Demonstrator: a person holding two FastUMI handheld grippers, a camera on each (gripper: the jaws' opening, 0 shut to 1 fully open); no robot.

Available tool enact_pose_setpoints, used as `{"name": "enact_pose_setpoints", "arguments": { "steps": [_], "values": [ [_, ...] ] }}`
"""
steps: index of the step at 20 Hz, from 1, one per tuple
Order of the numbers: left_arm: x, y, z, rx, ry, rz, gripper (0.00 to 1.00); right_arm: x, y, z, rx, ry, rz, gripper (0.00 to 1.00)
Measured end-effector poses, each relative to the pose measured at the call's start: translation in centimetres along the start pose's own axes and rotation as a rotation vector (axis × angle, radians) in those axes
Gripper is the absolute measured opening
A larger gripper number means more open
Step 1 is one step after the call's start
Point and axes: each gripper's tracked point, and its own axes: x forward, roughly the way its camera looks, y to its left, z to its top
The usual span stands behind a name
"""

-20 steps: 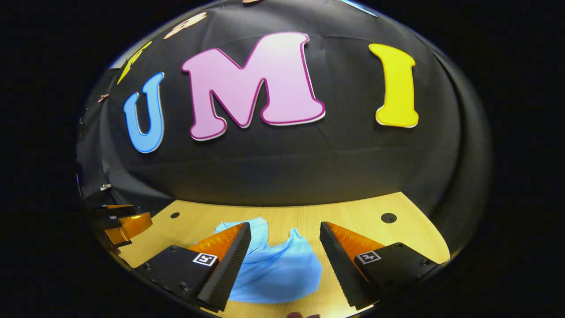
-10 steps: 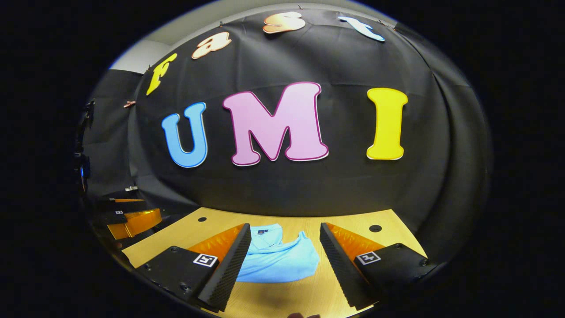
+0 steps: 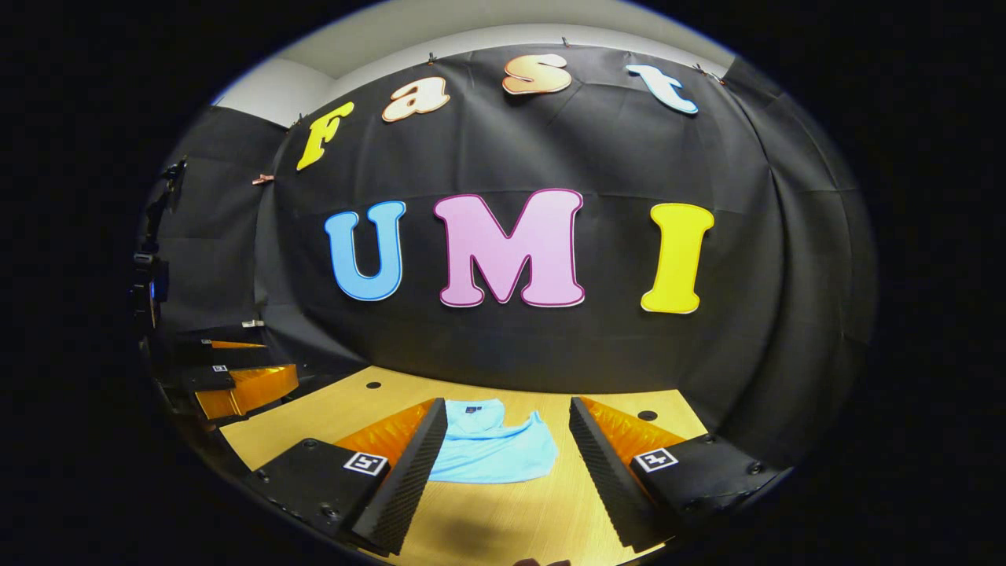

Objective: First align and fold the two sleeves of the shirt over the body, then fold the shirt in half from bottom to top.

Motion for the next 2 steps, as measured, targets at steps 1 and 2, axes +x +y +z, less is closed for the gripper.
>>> {"name": "enact_pose_setpoints", "arguments": {
  "steps": [1, 2],
  "values": [
    [-0.29, 0.09, 0.03, 0.000, -0.003, 0.001, 0.86, -0.26, -0.05, 0.02, 0.005, 0.001, -0.006, 0.97],
    [-0.46, 0.09, 0.11, 0.000, -0.005, 0.002, 0.86, -0.42, -0.03, 0.01, 0.006, 0.001, -0.007, 0.97]
  ]
}}
